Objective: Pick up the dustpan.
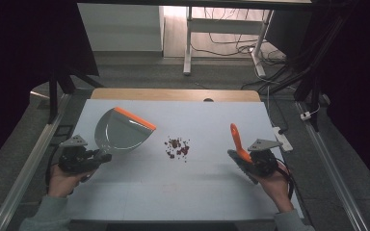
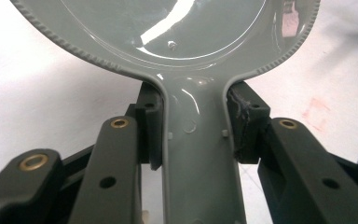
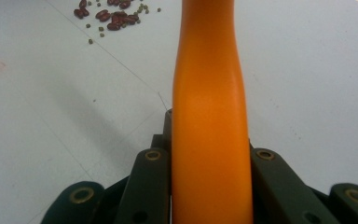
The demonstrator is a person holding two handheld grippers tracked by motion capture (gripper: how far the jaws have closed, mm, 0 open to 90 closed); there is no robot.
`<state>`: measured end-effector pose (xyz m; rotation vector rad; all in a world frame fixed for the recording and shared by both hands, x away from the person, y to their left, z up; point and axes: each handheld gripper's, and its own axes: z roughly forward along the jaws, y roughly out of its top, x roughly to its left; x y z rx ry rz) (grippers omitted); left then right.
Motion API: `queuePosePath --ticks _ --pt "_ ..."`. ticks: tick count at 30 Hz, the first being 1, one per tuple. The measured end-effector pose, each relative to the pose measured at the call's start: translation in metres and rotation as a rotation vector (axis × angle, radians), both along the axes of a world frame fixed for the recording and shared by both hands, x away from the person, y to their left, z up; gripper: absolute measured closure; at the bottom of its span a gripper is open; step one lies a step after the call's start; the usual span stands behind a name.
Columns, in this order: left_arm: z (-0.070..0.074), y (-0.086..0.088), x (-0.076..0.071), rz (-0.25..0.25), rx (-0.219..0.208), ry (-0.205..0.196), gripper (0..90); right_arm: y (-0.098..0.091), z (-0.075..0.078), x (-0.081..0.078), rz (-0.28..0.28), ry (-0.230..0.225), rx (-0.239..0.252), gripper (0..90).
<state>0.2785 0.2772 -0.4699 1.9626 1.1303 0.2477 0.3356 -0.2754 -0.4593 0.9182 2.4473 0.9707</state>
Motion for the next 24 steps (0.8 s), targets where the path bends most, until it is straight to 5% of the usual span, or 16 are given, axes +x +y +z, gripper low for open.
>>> queuePosePath --ticks 15,24 --pt "0.003 -0.023 -0.004 -0.171 0.036 -0.007 61.6 0.003 0.001 0.0 0.009 -0.002 0.001 77.0" --pt "-0.001 -0.033 -0.005 -0.261 0.068 0.024 61.6 0.005 0.0 0.001 0.016 -0.001 -0.001 77.0"
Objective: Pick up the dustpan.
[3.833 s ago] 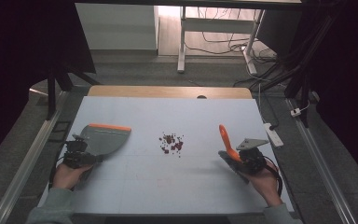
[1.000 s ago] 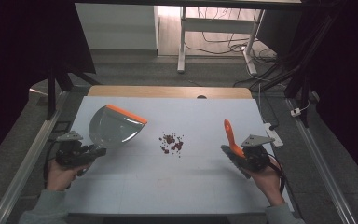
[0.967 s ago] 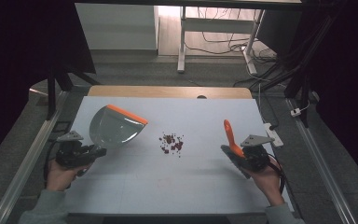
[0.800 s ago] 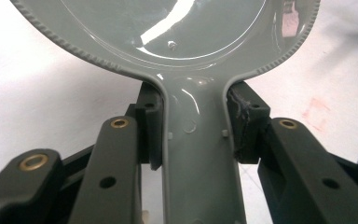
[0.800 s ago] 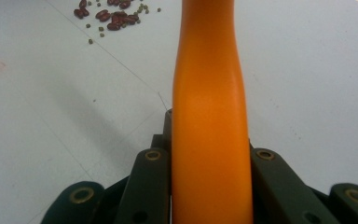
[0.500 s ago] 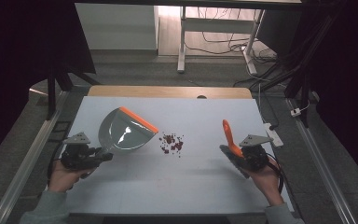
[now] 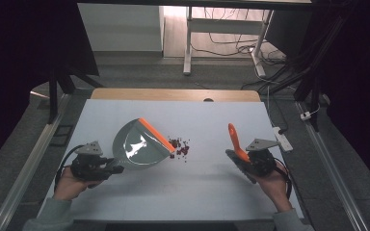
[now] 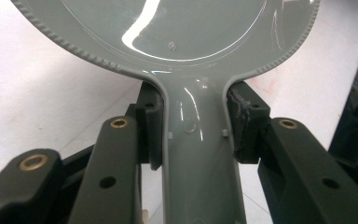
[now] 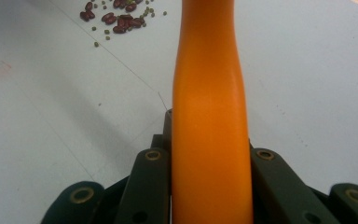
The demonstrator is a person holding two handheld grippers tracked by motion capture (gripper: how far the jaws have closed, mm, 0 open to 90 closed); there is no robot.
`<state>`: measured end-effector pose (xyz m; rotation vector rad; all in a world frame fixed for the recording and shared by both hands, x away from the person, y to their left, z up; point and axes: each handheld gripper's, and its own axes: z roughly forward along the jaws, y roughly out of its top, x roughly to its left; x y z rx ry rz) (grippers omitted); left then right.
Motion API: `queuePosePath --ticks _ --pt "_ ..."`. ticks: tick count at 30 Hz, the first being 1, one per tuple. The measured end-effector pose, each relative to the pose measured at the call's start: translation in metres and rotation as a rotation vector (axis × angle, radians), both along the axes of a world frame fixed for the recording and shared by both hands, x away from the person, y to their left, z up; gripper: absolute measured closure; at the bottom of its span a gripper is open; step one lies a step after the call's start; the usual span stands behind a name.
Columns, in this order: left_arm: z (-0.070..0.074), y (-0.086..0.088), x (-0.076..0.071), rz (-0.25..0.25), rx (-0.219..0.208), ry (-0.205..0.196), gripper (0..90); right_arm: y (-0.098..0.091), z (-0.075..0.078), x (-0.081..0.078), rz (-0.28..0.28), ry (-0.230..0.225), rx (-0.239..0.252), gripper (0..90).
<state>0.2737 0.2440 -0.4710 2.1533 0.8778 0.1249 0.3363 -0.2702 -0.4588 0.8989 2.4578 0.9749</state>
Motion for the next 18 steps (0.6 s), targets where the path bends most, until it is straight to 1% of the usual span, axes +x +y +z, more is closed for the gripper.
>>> queuePosePath --ticks 4,9,13,18 --pt "-0.003 -0.008 0.0 -0.049 0.023 0.011 61.6 0.001 0.0 0.0 0.001 0.001 0.002 77.0" --pt "-0.007 -0.017 -0.001 -0.088 0.051 0.03 61.6 0.001 0.0 0.0 0.0 0.002 0.004 77.0" --pt "-0.008 -0.021 -0.001 -0.112 0.073 0.043 61.6 0.002 0.0 0.0 0.002 0.001 0.001 77.0" --pt "-0.01 -0.019 -0.002 -0.121 0.09 0.064 61.5 0.002 0.0 0.0 0.004 0.001 0.001 77.0"
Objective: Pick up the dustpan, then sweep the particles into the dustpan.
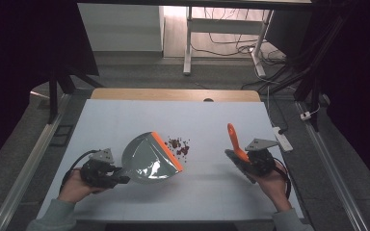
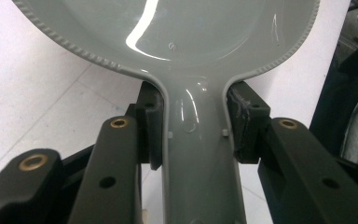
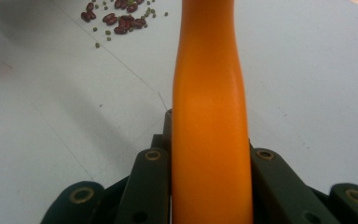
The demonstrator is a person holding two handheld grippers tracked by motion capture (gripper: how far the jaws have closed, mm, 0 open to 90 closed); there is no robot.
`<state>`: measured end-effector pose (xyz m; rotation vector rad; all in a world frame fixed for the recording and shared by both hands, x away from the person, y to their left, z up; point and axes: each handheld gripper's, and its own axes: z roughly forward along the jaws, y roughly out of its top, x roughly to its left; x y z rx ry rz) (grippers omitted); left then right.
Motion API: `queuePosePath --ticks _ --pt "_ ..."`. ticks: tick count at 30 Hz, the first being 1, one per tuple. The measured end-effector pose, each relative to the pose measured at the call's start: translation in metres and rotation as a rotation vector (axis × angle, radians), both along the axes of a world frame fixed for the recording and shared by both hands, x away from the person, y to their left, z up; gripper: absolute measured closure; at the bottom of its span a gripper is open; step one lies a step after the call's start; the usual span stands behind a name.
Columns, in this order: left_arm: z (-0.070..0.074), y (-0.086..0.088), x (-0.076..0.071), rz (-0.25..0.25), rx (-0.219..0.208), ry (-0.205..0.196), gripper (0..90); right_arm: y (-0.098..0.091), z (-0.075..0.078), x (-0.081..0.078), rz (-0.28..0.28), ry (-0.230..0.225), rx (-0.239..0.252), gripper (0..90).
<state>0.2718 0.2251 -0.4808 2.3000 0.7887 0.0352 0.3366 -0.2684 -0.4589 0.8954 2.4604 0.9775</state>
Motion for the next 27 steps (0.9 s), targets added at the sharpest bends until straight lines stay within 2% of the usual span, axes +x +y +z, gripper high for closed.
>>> queuePosePath --ticks 8,13,21,27 --pt "-0.004 0.006 0.001 0.036 0.038 0.029 61.5 0.001 0.0 0.001 0.004 -0.006 -0.001 77.0" --pt "-0.003 0.01 0.001 0.043 0.037 0.036 61.5 0.005 0.003 0.002 0.007 -0.021 0.006 77.0" --pt "-0.006 0.01 0.002 0.04 0.056 0.051 61.5 0.02 0.005 0.009 0.037 -0.027 0.004 77.0" --pt "-0.008 0.01 0.002 0.035 0.073 0.059 61.5 0.035 0.007 0.02 0.046 -0.016 0.037 77.0"
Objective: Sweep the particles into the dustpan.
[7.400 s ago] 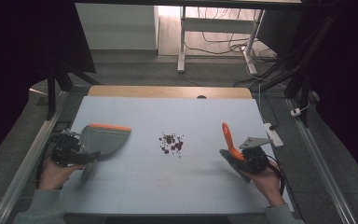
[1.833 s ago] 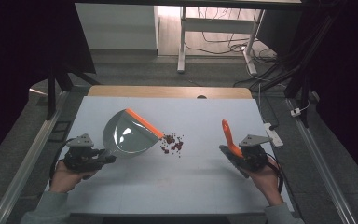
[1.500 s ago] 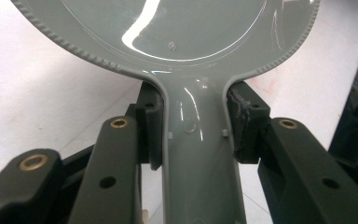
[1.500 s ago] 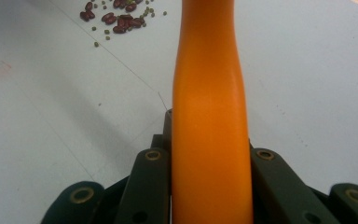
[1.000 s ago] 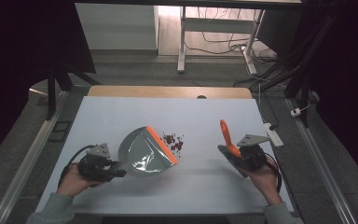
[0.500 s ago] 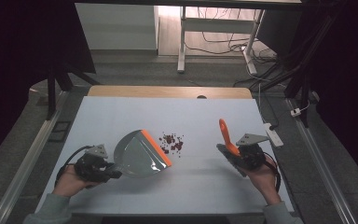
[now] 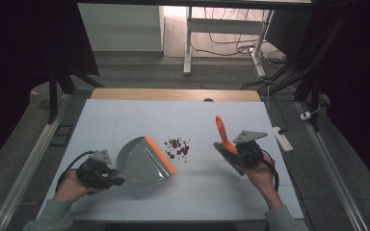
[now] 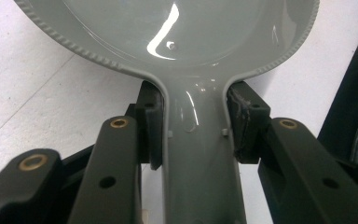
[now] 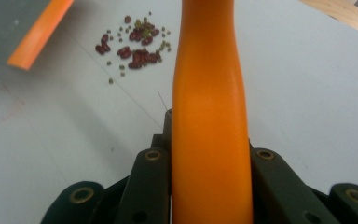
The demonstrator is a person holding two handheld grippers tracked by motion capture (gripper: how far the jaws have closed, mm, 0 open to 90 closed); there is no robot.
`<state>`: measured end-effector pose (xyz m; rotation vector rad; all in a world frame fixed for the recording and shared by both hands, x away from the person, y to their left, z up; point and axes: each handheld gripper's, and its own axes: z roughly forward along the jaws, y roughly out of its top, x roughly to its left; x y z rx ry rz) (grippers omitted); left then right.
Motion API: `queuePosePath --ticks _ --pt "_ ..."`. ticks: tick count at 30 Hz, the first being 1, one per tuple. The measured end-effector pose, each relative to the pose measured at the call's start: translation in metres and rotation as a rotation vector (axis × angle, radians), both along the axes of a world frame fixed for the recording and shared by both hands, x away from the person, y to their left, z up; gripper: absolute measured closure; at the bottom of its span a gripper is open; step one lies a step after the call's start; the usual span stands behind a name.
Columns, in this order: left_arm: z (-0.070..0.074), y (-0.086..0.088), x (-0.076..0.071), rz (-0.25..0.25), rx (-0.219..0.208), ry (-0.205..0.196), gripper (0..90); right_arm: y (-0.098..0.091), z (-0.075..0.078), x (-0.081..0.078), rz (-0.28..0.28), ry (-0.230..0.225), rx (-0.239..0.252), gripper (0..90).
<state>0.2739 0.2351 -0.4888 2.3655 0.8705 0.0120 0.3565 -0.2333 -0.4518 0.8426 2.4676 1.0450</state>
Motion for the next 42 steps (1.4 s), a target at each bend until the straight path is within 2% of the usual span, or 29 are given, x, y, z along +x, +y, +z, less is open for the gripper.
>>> queuePosePath --ticks 12,14,22,27,29,32,36,42 --pt "-0.004 -0.002 0.001 -0.001 0.015 0.009 61.5 0.028 0.005 0.019 0.028 -0.001 0.012 77.0" --pt "-0.004 -0.004 0.002 -0.013 0.019 0.009 61.5 0.029 0.004 0.022 0.028 0.003 0.014 77.0" --pt "-0.006 -0.005 0.004 -0.014 0.025 0.011 61.5 0.04 0.002 0.032 0.031 0.011 0.008 77.0" --pt "-0.006 -0.007 0.004 -0.01 0.026 0.011 61.5 0.05 0.001 0.037 0.038 0.026 -0.013 77.0" --pt "-0.006 -0.008 0.004 -0.005 0.024 0.012 61.4 0.054 0.001 0.042 0.039 0.018 -0.02 77.0" --pt "-0.007 -0.009 0.005 -0.012 0.02 0.015 61.5 0.064 0.002 0.051 0.036 0.024 -0.005 77.0" --pt "-0.008 -0.008 0.007 -0.016 0.022 0.016 61.5 0.083 0.002 0.061 0.046 0.027 -0.037 77.0" --pt "-0.007 -0.007 0.006 -0.014 0.013 0.015 61.5 0.102 -0.006 0.073 0.045 0.047 -0.046 77.0"
